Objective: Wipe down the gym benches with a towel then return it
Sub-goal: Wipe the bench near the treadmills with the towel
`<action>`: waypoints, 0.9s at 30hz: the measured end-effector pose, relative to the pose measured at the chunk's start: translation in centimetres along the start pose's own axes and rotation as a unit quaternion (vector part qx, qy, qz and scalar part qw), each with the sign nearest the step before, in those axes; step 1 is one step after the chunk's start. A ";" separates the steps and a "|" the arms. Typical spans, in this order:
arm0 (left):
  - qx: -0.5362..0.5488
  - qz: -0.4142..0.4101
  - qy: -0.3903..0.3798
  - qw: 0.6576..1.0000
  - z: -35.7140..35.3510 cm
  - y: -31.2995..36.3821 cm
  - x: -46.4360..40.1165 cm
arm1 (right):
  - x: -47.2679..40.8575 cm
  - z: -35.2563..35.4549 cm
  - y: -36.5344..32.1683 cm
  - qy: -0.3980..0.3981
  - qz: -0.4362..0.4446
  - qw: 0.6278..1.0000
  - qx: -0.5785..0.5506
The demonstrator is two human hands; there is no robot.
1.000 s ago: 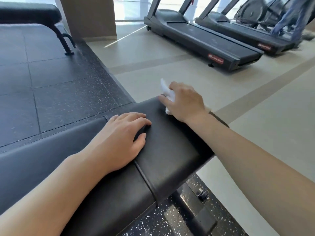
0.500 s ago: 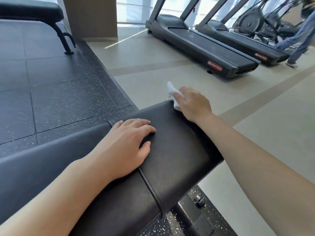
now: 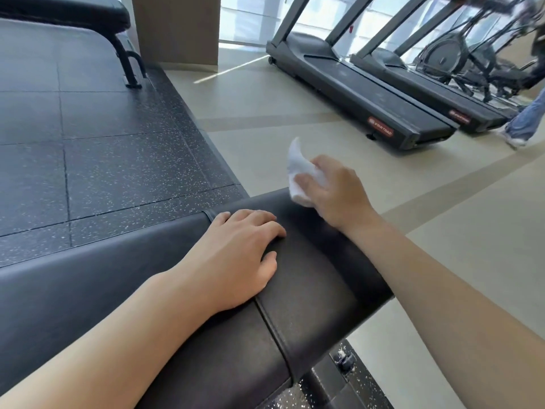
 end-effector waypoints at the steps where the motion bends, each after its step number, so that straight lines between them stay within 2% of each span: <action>1: 0.002 -0.001 -0.001 1.000 0.0 0.0 0.0 | 1.4 -0.7 -1.8 -0.020 0.039 0.999 0.011; 3: 0.006 -0.005 -0.004 1.000 0.1 0.0 0.1 | 4.3 -1.5 -3.4 -0.045 0.088 0.994 0.041; 7: 0.010 -0.011 -0.003 1.000 0.2 -0.3 0.3 | 3.6 -1.0 -1.4 -0.046 0.086 0.994 0.055; 12: 0.015 -0.011 0.002 1.000 0.2 -0.4 0.2 | -1.5 -0.2 5.9 -0.017 -0.059 0.985 0.161; 17: 0.015 -0.010 0.004 1.000 0.2 -0.2 0.1 | 1.9 0.2 2.1 0.007 0.019 0.998 0.064; 20: 0.014 -0.011 0.005 1.000 0.2 -0.2 0.1 | 3.1 1.1 2.3 0.012 0.089 0.992 0.094; 21: 0.014 -0.009 0.006 1.000 0.2 -0.2 0.1 | 2.3 1.3 3.4 0.012 0.066 0.992 0.110; 23: 0.018 -0.006 0.006 1.000 0.1 -0.2 0.2 | -0.2 1.9 7.0 0.005 -0.074 0.991 0.111; 25: 0.019 -0.005 0.005 1.000 0.2 -0.1 0.2 | -2.2 3.6 9.5 0.034 -0.198 0.979 0.038; 27: 0.017 -0.005 0.005 1.000 0.2 0.1 0.1 | -3.0 4.9 8.9 0.066 -0.199 0.977 -0.035</action>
Point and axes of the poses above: each hand's wrist, its own x-axis away from the middle knuckle, its own z-axis out of the back of the hand, y = z × x, the point moved 6 cm from there along -x, towards the middle knuckle, and after that the axes turned 12 degrees about y, right-handed, at the moved point
